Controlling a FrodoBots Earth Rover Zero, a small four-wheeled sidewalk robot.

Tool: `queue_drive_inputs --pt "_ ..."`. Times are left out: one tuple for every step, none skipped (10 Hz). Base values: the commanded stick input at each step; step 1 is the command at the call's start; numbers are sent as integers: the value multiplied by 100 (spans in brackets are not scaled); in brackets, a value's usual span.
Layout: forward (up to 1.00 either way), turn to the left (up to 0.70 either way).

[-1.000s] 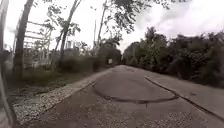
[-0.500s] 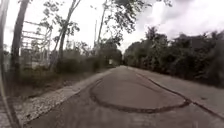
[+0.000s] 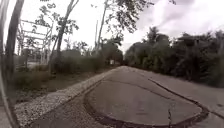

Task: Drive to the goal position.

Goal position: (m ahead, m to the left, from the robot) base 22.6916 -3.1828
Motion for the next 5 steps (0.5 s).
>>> queue_drive_inputs --pt "70 0" --pt "70 0" --pt "70 0" --pt "70 0" --pt "70 0"
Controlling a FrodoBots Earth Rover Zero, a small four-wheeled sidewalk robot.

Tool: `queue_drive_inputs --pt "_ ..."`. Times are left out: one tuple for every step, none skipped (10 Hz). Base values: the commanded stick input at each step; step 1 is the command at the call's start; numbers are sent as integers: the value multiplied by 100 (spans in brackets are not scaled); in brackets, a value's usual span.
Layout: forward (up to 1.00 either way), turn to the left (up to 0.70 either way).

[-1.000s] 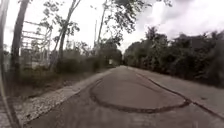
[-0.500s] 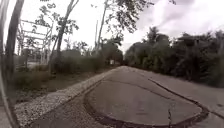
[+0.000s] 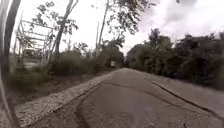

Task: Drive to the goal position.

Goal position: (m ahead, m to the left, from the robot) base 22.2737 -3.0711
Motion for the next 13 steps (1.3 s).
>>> queue_drive_inputs --pt "70 0" --pt "70 0" --pt "70 0" --pt "70 0" --pt "70 0" --pt "70 0" --pt "70 0" --pt "70 0" --pt "70 -20" --pt "70 -22" --pt "70 -7" --pt "70 0" --pt "70 0"
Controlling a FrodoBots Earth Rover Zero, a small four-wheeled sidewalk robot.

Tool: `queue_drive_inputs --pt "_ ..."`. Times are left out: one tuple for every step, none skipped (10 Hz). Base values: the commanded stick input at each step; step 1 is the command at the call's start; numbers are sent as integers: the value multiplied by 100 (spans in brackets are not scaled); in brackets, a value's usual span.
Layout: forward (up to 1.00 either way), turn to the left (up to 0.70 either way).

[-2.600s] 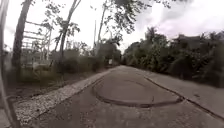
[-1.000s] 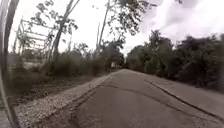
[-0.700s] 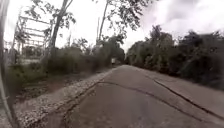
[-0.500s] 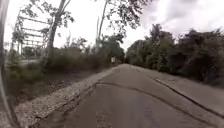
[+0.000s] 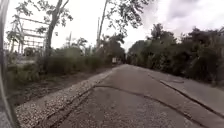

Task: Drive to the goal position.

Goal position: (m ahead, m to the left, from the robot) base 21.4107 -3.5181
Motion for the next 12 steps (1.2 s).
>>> queue_drive_inputs --pt "70 0" --pt "70 0" --pt "70 0" --pt "70 0" --pt "70 0" --pt "70 0" --pt "70 0" --pt "70 0" --pt "70 0" --pt "70 0" --pt "70 0" --pt "70 0"
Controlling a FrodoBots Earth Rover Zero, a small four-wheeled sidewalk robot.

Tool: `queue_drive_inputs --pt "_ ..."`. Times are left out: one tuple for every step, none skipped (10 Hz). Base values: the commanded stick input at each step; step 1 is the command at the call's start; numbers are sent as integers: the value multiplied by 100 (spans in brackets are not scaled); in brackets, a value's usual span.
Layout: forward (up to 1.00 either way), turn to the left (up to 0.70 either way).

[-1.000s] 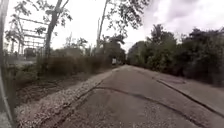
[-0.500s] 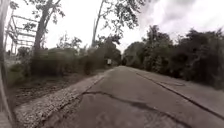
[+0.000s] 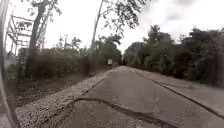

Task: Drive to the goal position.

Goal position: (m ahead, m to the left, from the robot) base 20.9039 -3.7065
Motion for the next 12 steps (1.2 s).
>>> queue_drive_inputs --pt "70 0" --pt "70 0" --pt "70 0" --pt "70 0" --pt "70 0" --pt "70 0" --pt "70 0" --pt "70 0" --pt "70 -8" --pt "70 -25" --pt "70 -26" --pt "70 -5"
